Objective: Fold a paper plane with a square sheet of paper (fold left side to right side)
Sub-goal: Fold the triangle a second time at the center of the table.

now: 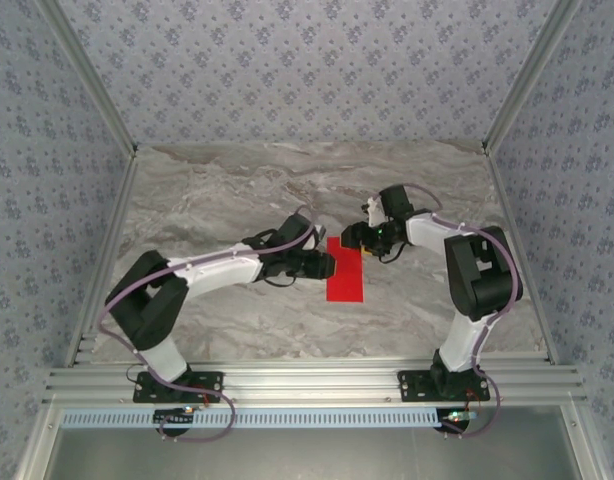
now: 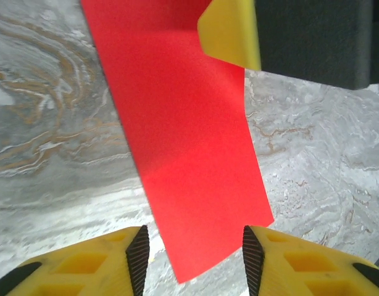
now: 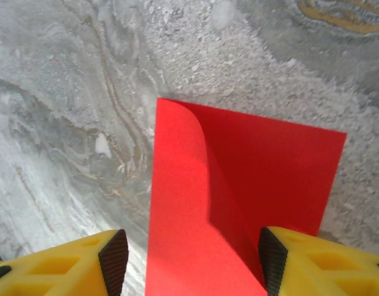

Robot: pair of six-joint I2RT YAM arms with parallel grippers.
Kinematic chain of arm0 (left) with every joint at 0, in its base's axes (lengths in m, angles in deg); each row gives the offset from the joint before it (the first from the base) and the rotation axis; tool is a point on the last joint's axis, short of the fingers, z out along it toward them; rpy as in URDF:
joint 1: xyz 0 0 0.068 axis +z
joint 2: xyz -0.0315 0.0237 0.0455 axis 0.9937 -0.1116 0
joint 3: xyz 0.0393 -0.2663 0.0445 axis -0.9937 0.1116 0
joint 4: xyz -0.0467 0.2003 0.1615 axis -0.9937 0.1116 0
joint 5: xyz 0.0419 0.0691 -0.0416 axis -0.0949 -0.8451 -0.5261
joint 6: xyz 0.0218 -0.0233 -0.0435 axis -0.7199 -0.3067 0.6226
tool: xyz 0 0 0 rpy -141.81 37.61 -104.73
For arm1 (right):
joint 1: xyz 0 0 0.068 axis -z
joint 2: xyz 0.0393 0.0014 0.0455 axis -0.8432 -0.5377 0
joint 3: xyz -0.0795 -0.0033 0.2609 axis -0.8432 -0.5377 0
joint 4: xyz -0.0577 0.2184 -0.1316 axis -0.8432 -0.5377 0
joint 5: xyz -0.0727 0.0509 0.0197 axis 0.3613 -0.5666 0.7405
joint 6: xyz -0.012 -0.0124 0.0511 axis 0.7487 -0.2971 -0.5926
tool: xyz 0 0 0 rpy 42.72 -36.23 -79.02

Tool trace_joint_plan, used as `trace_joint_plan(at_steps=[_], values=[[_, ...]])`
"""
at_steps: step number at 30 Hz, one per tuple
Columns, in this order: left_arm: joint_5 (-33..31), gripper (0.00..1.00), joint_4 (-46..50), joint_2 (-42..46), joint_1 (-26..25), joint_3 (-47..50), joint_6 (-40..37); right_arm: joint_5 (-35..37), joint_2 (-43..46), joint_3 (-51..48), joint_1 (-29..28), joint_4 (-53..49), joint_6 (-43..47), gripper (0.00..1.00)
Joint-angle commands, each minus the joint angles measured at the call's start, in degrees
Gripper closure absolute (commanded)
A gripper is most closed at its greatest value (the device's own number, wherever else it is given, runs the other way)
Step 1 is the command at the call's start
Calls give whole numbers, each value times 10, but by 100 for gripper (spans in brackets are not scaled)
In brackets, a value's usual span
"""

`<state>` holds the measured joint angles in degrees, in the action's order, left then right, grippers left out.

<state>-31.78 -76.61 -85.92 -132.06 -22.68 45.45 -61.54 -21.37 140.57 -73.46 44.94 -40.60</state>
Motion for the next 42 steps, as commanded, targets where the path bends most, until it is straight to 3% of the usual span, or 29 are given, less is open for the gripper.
trace_joint_plan(at_steps=[1,6,14,23,31,42], values=[[-17,50,-53,57,-3,50,-44,-26,24,-8,1,-16,-12,42],[-41,44,-60,112,-25,92,-81,-24,35,-11,-2,-71,-3,46],[-50,43,-72,126,-32,114,-79,-10,14,-10,-10,-90,21,46],[-65,39,-89,135,-82,103,-155,-49,39,8,-1,-123,-5,66],[-120,36,-31,57,-153,17,-193,-80,41,22,1,-129,-35,68],[-190,33,6,-44,-194,-63,-190,-98,38,30,6,-120,-53,68]])
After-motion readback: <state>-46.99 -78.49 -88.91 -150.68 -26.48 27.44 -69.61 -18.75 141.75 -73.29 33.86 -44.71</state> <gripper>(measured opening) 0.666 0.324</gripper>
